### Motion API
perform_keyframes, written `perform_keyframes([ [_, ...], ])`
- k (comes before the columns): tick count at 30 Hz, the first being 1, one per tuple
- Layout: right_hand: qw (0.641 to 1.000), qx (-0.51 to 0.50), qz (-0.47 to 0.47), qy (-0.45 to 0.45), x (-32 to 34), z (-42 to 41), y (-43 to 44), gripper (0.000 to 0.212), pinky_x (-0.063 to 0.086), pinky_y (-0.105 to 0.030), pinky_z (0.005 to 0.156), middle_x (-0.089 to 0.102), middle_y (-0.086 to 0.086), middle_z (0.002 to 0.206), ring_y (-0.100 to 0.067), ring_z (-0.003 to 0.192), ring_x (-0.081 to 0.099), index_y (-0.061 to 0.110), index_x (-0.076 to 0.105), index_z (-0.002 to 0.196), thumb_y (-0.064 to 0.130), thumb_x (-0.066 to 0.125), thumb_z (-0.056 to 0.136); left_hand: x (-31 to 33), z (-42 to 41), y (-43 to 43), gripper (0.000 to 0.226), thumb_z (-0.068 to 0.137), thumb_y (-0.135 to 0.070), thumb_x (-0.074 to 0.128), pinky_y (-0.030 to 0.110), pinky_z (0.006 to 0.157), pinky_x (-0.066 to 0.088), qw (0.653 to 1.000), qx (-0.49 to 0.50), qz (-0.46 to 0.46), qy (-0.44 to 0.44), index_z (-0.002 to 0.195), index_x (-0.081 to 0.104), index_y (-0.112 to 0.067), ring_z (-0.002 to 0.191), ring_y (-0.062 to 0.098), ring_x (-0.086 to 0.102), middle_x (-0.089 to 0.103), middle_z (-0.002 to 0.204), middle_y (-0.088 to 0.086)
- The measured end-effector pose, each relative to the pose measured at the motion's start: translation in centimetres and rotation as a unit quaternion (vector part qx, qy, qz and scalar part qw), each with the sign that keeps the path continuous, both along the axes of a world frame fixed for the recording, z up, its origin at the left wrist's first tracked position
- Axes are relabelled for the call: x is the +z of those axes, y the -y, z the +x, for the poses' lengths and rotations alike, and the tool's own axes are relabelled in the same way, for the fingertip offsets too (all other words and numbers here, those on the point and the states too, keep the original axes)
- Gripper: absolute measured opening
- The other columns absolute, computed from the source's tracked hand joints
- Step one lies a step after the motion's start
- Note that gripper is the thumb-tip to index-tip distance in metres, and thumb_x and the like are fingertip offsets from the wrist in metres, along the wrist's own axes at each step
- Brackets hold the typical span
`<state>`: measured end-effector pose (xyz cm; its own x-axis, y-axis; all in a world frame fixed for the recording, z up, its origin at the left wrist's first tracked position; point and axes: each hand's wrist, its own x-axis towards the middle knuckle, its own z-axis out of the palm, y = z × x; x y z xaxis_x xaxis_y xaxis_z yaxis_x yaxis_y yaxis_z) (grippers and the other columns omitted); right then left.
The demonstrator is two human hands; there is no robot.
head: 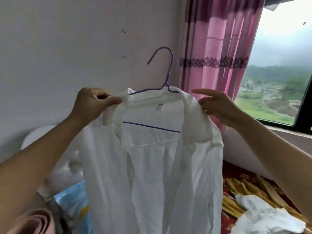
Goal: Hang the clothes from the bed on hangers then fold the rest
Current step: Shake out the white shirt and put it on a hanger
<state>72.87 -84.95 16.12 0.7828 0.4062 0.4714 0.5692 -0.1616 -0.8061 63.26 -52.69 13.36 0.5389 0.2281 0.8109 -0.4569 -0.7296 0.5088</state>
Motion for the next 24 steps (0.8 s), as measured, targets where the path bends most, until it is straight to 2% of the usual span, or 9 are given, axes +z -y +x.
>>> perform_keyframes([
  [2,0.997,0.001,0.059,0.045,0.5,-0.9,-4.2,0.041,0.05,-0.022,0.066,0.067,0.0,0.071,-0.009,0.064,0.059,0.003,0.057,0.122,-0.014,0.04,0.089,-0.1,-2.8,-2.9,0.021,0.073,-0.018,0.079,0.002,0.052,0.036,0.999,0.031,-0.017,-0.009,0.06,0.064,-0.026,0.051,-0.011,0.052,0.061,0.054,-0.028],
  [3,0.995,0.012,0.049,0.089,0.8,-1.5,-6.9,0.035,0.049,-0.019,0.07,0.067,0.001,0.081,-0.005,0.069,0.06,0.005,0.057,0.122,-0.007,0.043,0.092,-0.1,-4.7,-4.7,0.023,0.073,-0.017,0.079,0.002,0.052,0.036,0.998,0.053,-0.02,-0.012,0.059,0.063,-0.026,0.051,-0.011,0.052,0.061,0.053,-0.027],
  [6,0.967,0.095,-0.142,0.19,0.9,-2.9,-12.6,0.031,0.046,-0.026,0.089,0.061,0.003,0.111,-0.012,0.097,0.059,0.018,0.056,0.126,0.02,0.052,0.095,0.2,-9.6,-8.1,0.024,0.073,-0.016,0.079,0.002,0.051,0.035,0.993,0.109,-0.029,-0.029,0.058,0.063,-0.026,0.049,-0.011,0.05,0.06,0.052,-0.026],
  [8,0.951,0.143,-0.205,0.183,0.4,-4.0,-16.4,0.014,0.047,-0.02,0.077,0.062,0.007,0.095,-0.011,0.084,0.058,0.025,0.061,0.105,0.025,0.053,0.094,0.5,-13.2,-10.3,0.024,0.073,-0.018,0.079,0.003,0.051,0.035,0.987,0.151,-0.036,-0.033,0.057,0.063,-0.026,0.049,-0.011,0.049,0.06,0.051,-0.024],
  [9,0.955,0.15,-0.184,0.177,0.0,-4.6,-18.3,0.01,0.044,-0.018,0.068,0.06,0.008,0.082,-0.009,0.074,0.054,0.022,0.062,0.092,0.025,0.053,0.095,0.6,-15.2,-11.3,0.025,0.073,-0.019,0.079,0.004,0.051,0.035,0.983,0.174,-0.04,-0.037,0.056,0.063,-0.026,0.048,-0.01,0.048,0.059,0.05,-0.023],
  [13,0.974,0.2,-0.015,0.104,-1.1,-7.4,-25.5,0.033,0.029,-0.012,0.04,0.043,0.016,0.046,0.001,0.041,0.036,0.019,0.054,0.061,0.022,0.054,0.094,0.5,-22.7,-14.1,0.026,0.077,-0.025,0.076,0.011,0.045,0.031,0.957,0.277,-0.045,-0.067,0.057,0.062,-0.015,0.043,-0.003,0.039,0.049,0.047,-0.011],
  [17,0.949,0.3,0.014,0.091,-1.2,-12.4,-32.3,0.031,0.034,-0.011,0.041,0.051,0.018,0.046,0.004,0.042,0.043,0.023,0.06,0.061,0.023,0.058,0.091,0.7,-30.0,-14.5,0.036,0.083,-0.02,0.07,0.018,0.046,0.024,0.922,0.371,-0.002,-0.111,0.055,0.052,-0.006,0.044,0.004,0.033,0.04,0.045,-0.008],
  [20,0.915,0.392,0.021,0.087,-1.0,-15.6,-35.6,0.027,0.037,-0.01,0.043,0.054,0.018,0.049,0.004,0.044,0.047,0.024,0.061,0.065,0.02,0.057,0.092,1.0,-34.1,-13.5,0.028,0.083,-0.018,0.069,0.019,0.052,0.03,0.905,0.408,0.019,-0.118,0.066,0.063,0.003,0.055,0.01,0.04,0.05,0.058,0.012],
  [24,0.852,0.519,-0.039,0.064,-1.6,-20.6,-40.2,0.026,0.041,-0.012,0.047,0.055,0.017,0.053,0.002,0.048,0.048,0.021,0.059,0.068,0.018,0.055,0.094,0.8,-40.0,-12.1,0.013,0.08,-0.023,0.072,0.02,0.059,0.038,0.861,0.494,0.017,-0.118,0.076,0.071,-0.011,0.059,0.007,0.049,0.058,0.066,-0.005],
])
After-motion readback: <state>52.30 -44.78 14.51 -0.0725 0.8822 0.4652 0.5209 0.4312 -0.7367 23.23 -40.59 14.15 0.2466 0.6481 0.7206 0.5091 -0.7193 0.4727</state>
